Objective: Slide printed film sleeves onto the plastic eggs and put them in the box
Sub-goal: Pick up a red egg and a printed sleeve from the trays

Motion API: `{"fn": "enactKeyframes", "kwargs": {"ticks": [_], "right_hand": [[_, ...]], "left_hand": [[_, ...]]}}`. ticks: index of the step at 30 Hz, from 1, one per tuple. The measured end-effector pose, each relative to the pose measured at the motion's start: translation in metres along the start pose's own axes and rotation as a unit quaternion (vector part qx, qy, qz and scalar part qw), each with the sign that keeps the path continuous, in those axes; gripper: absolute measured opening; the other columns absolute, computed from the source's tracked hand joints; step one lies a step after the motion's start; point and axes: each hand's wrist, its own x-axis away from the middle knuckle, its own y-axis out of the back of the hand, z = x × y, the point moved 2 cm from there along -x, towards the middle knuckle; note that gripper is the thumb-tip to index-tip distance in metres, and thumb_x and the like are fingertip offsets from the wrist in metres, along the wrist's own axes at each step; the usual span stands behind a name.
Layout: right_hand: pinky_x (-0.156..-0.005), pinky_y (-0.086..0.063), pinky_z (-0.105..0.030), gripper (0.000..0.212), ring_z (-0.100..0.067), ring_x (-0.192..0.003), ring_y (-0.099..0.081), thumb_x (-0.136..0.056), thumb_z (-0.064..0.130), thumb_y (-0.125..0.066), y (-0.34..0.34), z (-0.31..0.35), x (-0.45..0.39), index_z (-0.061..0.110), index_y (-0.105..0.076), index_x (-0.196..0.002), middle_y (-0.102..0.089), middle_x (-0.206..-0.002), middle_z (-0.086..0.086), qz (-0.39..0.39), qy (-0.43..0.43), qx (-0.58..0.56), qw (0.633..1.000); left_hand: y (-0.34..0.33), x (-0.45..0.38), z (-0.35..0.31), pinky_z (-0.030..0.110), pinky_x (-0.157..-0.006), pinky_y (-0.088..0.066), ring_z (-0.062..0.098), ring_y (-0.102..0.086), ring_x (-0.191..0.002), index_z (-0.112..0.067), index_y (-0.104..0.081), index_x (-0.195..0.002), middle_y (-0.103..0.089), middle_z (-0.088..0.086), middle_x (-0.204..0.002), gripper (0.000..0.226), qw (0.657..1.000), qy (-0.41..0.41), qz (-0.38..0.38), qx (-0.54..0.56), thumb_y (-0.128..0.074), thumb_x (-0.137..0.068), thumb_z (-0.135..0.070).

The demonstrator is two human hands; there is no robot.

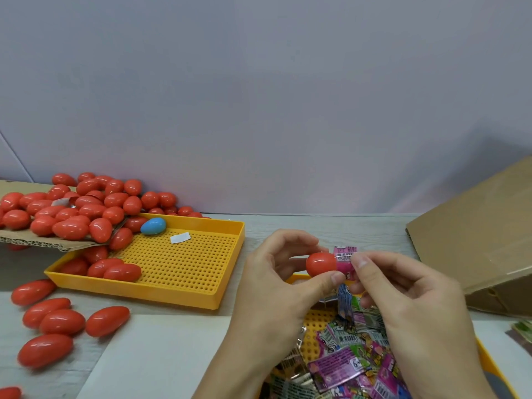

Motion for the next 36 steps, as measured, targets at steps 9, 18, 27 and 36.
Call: {"fn": "enactKeyframes", "kwargs": {"ticks": [9, 18, 27, 36], "right_hand": [[-0.052, -0.045, -0.007, 0.014, 0.005, -0.053, -0.059, -0.061, 0.048, -0.065, -0.002, 0.003, 0.0, 0.05, -0.075, -0.072, -0.072, -0.067, 0.013, 0.019, -0.016, -0.004, 1.0], [-0.053, -0.047, -0.008, 0.015, 0.005, -0.058, -0.064, -0.061, 0.042, -0.07, 0.0, -0.002, -0.002, 0.044, -0.077, -0.074, -0.075, -0.072, 0.011, 0.012, -0.025, -0.023, 0.999], [-0.053, -0.046, -0.007, 0.012, 0.004, -0.054, -0.061, -0.064, 0.04, -0.07, 0.001, -0.004, -0.002, 0.043, -0.078, -0.073, -0.073, -0.066, 0.009, 0.014, -0.034, -0.038, 0.999], [-0.053, -0.049, -0.009, 0.014, 0.002, -0.069, -0.068, -0.065, 0.042, -0.069, 0.003, -0.009, -0.004, 0.044, -0.077, -0.076, -0.076, -0.078, 0.011, 0.026, -0.034, -0.032, 0.999]], "left_hand": [[-0.002, 0.0, 0.0, 0.027, -0.074, -0.06, 0.009, -0.072, -0.089, -0.019, -0.068, -0.099, -0.075, -0.005, -0.097, 0.04, 1.0, -0.008, 0.017, -0.004, -0.087, -0.069, -0.001], [-0.003, 0.0, 0.001, 0.037, -0.08, -0.061, 0.013, -0.072, -0.091, -0.025, -0.072, -0.091, -0.075, -0.005, -0.094, 0.032, 0.999, -0.023, 0.035, -0.007, -0.09, -0.067, -0.013], [-0.003, 0.001, 0.001, 0.036, -0.082, -0.061, 0.01, -0.072, -0.092, -0.025, -0.072, -0.095, -0.076, -0.005, -0.096, 0.028, 1.0, -0.007, 0.026, -0.004, -0.086, -0.074, -0.013], [-0.003, 0.001, 0.001, 0.036, -0.081, -0.061, 0.009, -0.071, -0.093, -0.023, -0.071, -0.097, -0.076, -0.007, -0.096, 0.029, 1.0, -0.003, 0.027, -0.015, -0.085, -0.075, -0.011]]}}
